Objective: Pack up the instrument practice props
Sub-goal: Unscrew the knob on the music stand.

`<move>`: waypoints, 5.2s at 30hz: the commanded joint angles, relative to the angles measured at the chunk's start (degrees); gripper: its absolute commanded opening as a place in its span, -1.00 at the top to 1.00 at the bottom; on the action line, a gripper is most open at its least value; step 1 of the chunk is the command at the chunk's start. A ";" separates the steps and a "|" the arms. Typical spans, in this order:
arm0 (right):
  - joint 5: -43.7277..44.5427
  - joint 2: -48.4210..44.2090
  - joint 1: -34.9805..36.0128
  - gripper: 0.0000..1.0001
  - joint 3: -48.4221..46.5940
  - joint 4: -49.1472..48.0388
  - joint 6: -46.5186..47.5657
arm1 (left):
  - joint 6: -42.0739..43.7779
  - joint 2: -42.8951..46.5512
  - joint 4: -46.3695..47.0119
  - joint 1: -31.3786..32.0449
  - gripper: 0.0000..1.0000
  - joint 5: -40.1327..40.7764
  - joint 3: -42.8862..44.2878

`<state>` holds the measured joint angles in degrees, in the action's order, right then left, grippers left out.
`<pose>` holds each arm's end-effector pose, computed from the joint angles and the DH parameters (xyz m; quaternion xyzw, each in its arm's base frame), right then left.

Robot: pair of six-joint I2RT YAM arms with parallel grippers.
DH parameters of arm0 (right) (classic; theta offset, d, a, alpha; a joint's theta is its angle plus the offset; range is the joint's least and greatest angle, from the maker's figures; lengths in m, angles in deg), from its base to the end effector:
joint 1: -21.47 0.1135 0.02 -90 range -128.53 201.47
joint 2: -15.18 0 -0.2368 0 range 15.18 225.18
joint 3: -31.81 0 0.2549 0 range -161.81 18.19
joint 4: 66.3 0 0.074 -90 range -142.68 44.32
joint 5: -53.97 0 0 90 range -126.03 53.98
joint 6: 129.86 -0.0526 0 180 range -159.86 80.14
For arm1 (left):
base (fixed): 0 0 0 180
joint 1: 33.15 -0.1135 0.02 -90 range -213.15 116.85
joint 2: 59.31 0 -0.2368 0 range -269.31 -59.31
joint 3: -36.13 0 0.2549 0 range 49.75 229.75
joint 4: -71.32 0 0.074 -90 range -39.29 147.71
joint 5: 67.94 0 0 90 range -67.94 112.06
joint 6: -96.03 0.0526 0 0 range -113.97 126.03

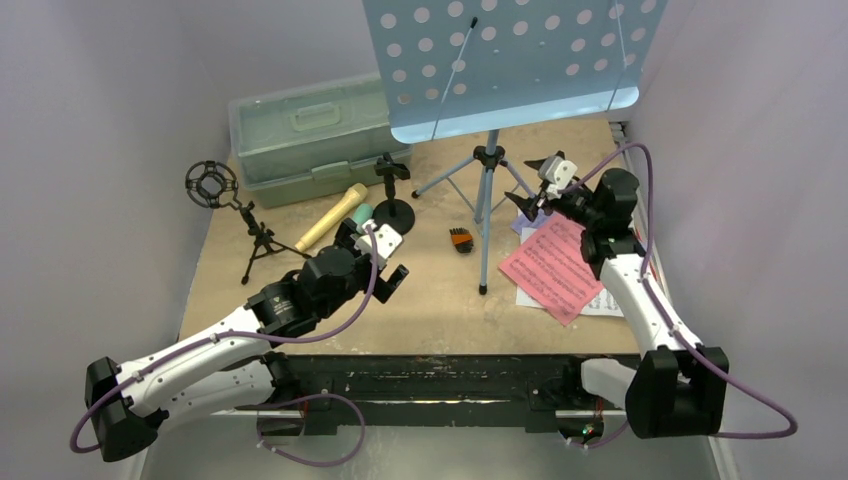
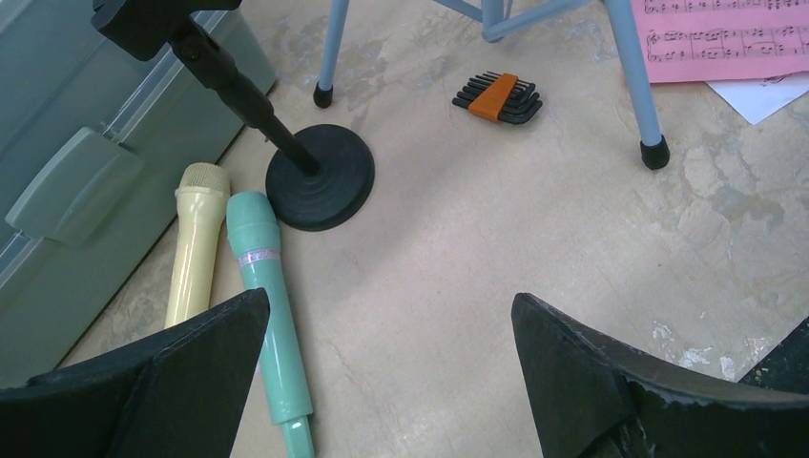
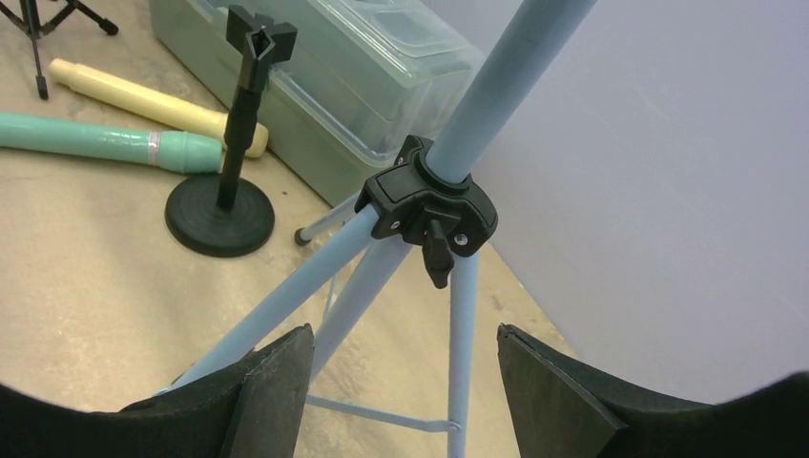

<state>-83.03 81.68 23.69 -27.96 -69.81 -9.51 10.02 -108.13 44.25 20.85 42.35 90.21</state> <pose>0.2867 0.0496 0.2946 -0.4498 0.5629 0.1280 0.6815 0.1514 -0.1773 0.2693 0.3088 0.7609 -0.1011 0.5617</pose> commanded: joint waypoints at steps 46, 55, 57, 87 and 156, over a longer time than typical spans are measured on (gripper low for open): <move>-8.26 4.05 -9.86 -0.40 0.06 -2.12 -93.07 | 0.23 1.36 0.17 -0.38 -0.97 -0.37 1.01; -6.48 2.16 -8.81 -0.37 0.94 -3.71 -80.84 | 0.23 1.18 0.10 -0.37 -0.97 -0.34 1.06; -4.70 1.53 -8.12 -0.36 1.02 -3.45 -74.17 | 0.23 1.26 0.04 -0.38 -0.97 -0.34 1.06; 3.04 11.60 -2.66 -0.29 1.24 -29.42 -103.17 | 0.41 0.44 -0.13 -0.37 -0.97 0.16 1.12; 5.58 13.35 -2.66 0.38 -8.07 -14.92 -78.18 | 0.76 -0.24 -0.98 -0.47 -0.97 0.80 1.46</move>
<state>-78.90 97.07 20.98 -33.67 -86.22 -95.52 10.17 -108.46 42.77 20.85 42.31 90.21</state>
